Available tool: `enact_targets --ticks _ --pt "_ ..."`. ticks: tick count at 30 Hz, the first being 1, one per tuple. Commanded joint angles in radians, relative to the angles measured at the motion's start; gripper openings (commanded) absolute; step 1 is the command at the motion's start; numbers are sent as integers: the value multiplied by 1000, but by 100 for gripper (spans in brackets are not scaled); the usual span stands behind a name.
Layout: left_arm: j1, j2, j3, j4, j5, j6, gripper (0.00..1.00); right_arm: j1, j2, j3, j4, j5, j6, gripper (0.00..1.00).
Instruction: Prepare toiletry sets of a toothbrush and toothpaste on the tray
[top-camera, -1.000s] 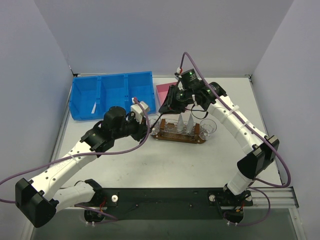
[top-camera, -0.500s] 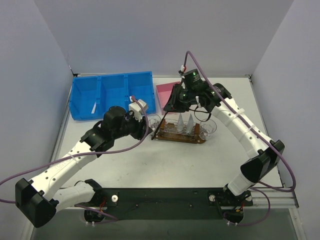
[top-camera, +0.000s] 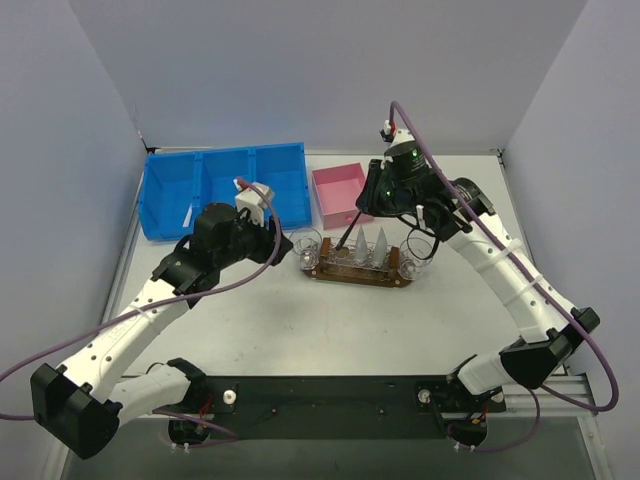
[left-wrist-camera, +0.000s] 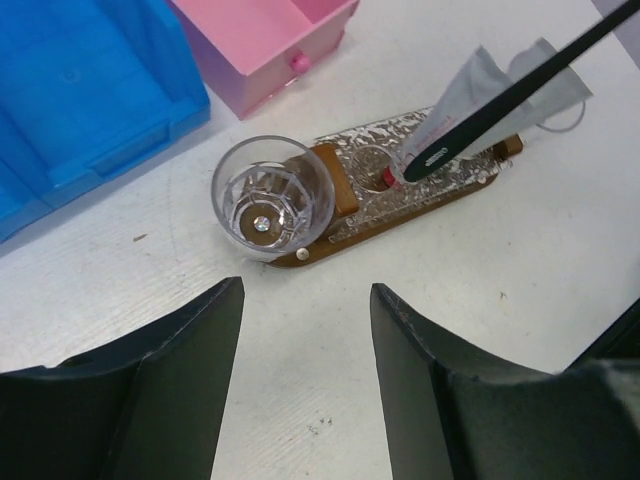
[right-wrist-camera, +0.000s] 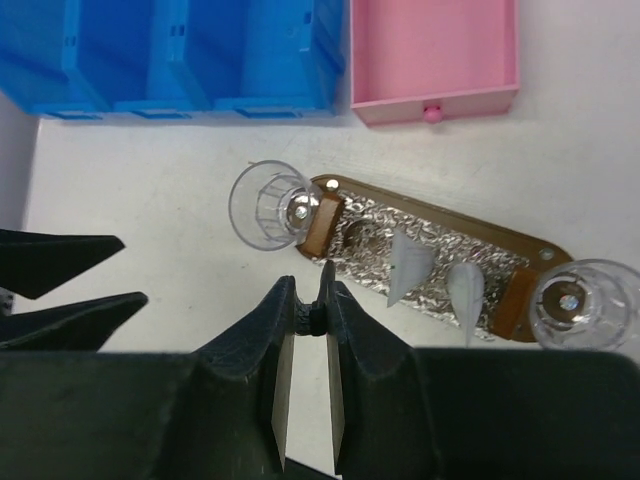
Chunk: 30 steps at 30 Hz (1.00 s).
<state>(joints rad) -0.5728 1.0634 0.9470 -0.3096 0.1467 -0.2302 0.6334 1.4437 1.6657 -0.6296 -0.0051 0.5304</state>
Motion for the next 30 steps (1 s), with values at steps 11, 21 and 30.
enact_targets --ticks 11,21,30 --pt "129 -23 27 -22 -59 -127 64 91 38 -52 136 174 -222 0" --pt "131 -6 35 -25 -58 -126 64 103 44 -133 222 171 -244 0" --pt "131 -3 33 -25 -53 -126 64 103 89 -142 246 146 -259 0"
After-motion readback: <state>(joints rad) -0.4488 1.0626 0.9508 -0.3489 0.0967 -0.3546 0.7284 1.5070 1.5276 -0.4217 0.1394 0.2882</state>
